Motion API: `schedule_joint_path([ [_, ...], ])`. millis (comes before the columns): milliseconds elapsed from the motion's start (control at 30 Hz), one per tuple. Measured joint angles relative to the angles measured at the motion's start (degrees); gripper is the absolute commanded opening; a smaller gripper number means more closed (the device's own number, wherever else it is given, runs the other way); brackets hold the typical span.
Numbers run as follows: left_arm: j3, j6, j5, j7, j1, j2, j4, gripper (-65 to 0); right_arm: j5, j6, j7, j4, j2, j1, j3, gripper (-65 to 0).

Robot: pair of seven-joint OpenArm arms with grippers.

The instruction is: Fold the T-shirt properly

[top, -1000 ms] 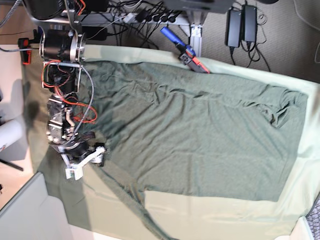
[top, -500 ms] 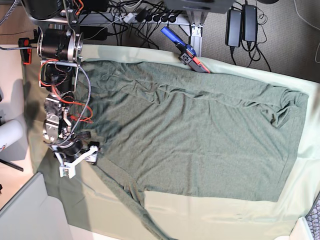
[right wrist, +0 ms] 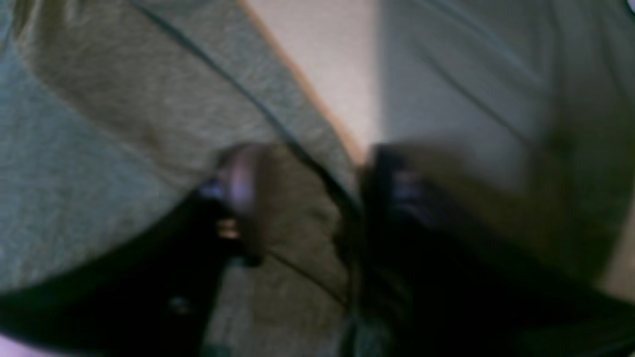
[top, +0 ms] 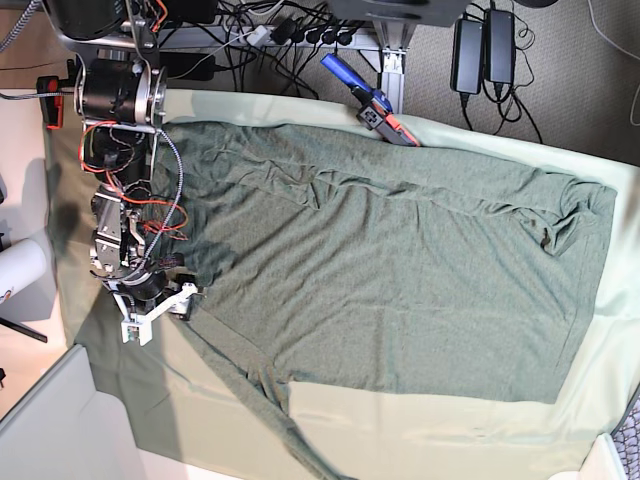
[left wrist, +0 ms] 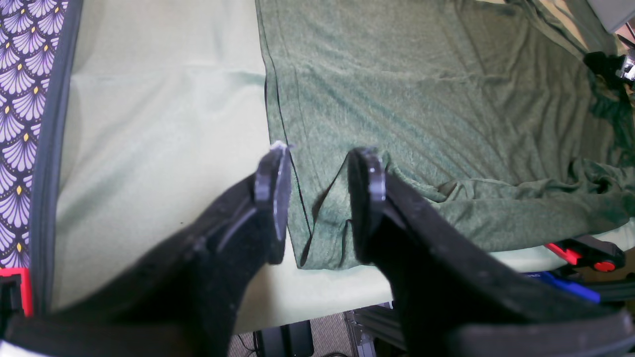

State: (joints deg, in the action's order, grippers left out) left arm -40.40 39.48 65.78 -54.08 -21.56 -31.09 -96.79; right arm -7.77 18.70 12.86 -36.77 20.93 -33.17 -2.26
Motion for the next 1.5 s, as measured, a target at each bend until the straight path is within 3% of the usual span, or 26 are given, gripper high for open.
schedule_joint_path([
  [100, 0.00, 0.00, 0.00, 0.00, 0.02, -0.02, 0.00, -41.8, 0.04, 0.07, -0.02, -0.02, -0.11, 0.02, 0.00, -65.0],
  [267, 0.00, 0.00, 0.00, 0.07, 0.00, -0.02, 0.00, -41.8, 0.07, 0.17, 1.05, -0.09, 0.37, 0.13, 0.00, -65.0],
  [467, 0.00, 0.00, 0.00, 0.09, 0.02, 0.00, 0.00, -41.7, -2.14, 0.42, 4.09, -4.79, 3.26, 3.21, 0.00, -65.0],
  [600, 0.00, 0.00, 0.02, 0.37, 0.20, -0.02, 0.00, -34.6, -3.96, 0.59, 7.43, -11.69, 5.01, 7.50, 0.00, -65.0],
  [900, 0.00, 0.00, -0.46, 2.38, 0.50, -0.02, 0.00, -34.2, -4.17, 0.57, 8.90, -20.24, 5.90, 13.09, 0.02, -65.0],
  [1033, 1.42, -0.04, -3.26, 2.97, 4.63, -0.02, 0.02, -34.2, -4.20, 0.55, 8.94, -20.37, 5.88, 13.49, 0.02, -65.0],
  [1067, 2.60, -0.11, -4.33, 3.69, 6.45, -0.09, 0.00, -34.2, -4.22, 0.55, 9.03, -20.37, 5.88, 13.49, 0.02, -64.6],
  [1167, 8.94, -0.13, -12.72, 7.82, 11.65, -0.57, 0.02, -34.3, -4.17, 0.55, 8.92, -20.37, 5.88, 13.46, 0.02, -46.0],
  [1233, 15.34, 0.02, -18.84, 10.88, 15.10, -0.50, 0.26, -34.3, -4.20, 0.55, 9.07, -20.37, 5.88, 13.49, 0.02, -39.4],
  [1367, 28.04, -1.49, -27.41, 16.20, 25.00, -0.20, 8.35, -34.3, -6.01, 0.55, 9.07, -20.39, 5.88, 13.44, 0.02, -39.1],
  [1500, 36.22, -2.03, -29.35, 19.93, 36.85, 0.02, 25.42, -34.3, -5.97, 0.52, 9.18, -20.37, 5.88, 13.44, -0.02, -39.1],
])
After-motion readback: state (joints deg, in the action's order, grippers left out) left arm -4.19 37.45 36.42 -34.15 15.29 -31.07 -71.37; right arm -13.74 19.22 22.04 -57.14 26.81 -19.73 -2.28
